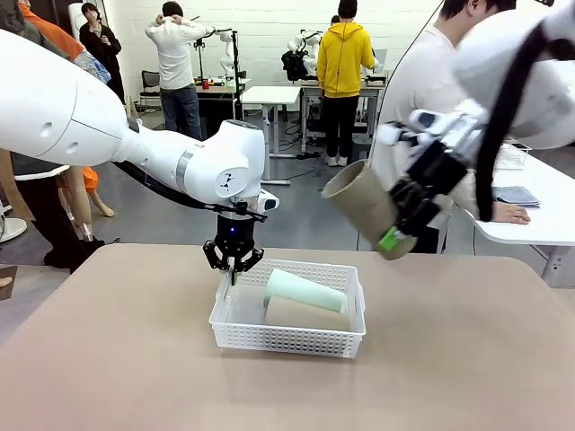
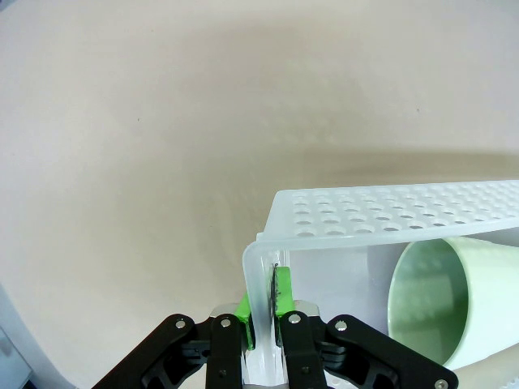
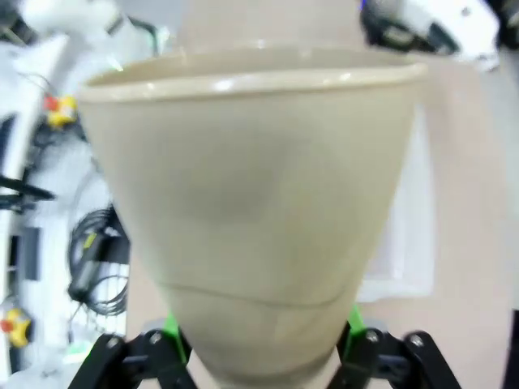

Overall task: Clean and organize the cups into the basket.
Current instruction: Pick up the Reusable plastic cup from the right side of the table and stack it inside the Organizing basket in the center of the table, then move the Organizing basket back to the left side of the table.

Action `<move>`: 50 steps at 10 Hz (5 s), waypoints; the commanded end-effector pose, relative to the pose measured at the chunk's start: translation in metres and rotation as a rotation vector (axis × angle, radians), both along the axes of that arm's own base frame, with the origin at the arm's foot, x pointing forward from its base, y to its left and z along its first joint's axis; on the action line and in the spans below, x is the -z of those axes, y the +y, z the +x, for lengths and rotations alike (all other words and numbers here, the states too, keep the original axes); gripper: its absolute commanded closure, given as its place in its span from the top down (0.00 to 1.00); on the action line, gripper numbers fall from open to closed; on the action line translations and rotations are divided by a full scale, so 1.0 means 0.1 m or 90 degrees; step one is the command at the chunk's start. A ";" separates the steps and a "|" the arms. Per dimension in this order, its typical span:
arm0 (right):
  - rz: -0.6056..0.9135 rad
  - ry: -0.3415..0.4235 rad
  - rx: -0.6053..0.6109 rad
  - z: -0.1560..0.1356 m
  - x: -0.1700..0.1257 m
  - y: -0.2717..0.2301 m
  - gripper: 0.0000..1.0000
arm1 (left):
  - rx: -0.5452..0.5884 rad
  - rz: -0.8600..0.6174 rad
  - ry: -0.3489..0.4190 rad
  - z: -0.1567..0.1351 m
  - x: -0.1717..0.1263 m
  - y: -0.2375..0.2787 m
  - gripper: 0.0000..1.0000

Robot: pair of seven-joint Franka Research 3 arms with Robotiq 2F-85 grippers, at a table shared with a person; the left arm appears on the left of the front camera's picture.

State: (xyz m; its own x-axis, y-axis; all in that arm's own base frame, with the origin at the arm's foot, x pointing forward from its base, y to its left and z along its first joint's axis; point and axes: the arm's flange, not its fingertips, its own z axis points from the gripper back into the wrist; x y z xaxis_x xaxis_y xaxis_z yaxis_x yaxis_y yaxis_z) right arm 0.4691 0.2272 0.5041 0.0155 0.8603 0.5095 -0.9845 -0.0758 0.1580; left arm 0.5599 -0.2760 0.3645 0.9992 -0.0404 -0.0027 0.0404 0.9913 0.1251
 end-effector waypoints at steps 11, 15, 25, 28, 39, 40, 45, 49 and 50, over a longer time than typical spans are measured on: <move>-0.231 0.049 -0.090 0.49 1.12 1.04 0.79 | 0.002 0.006 -0.005 0.00 -0.01 0.01 0.00; -0.240 0.055 -0.080 0.61 1.28 1.04 0.79 | 0.002 0.006 -0.005 0.00 -0.01 0.01 0.00; -0.188 0.042 -0.079 0.50 1.04 0.78 1.00 | 0.002 0.006 -0.005 0.00 -0.01 0.01 0.00; -0.021 -0.029 -0.021 0.20 0.25 -0.14 1.00 | 0.002 0.006 -0.005 0.00 -0.01 0.01 0.00; 0.397 -0.090 0.237 -0.82 0.75 -2.95 1.00 | 0.002 0.006 -0.005 0.00 -0.01 0.01 0.00; 0.395 -0.076 0.259 -0.82 0.87 -3.01 1.00 | 0.002 0.006 -0.005 0.00 -0.01 0.01 0.00; 0.378 -0.062 0.265 -0.85 0.86 -3.07 1.00 | 0.002 0.006 -0.005 0.00 -0.01 0.01 0.00; 0.378 -0.062 0.265 -0.85 0.86 -3.07 1.00 | 0.002 0.006 -0.005 0.00 -0.01 0.01 0.00; 0.378 -0.062 0.265 -0.85 0.86 -3.07 1.00 | 0.002 0.006 -0.005 0.00 -0.01 0.01 0.00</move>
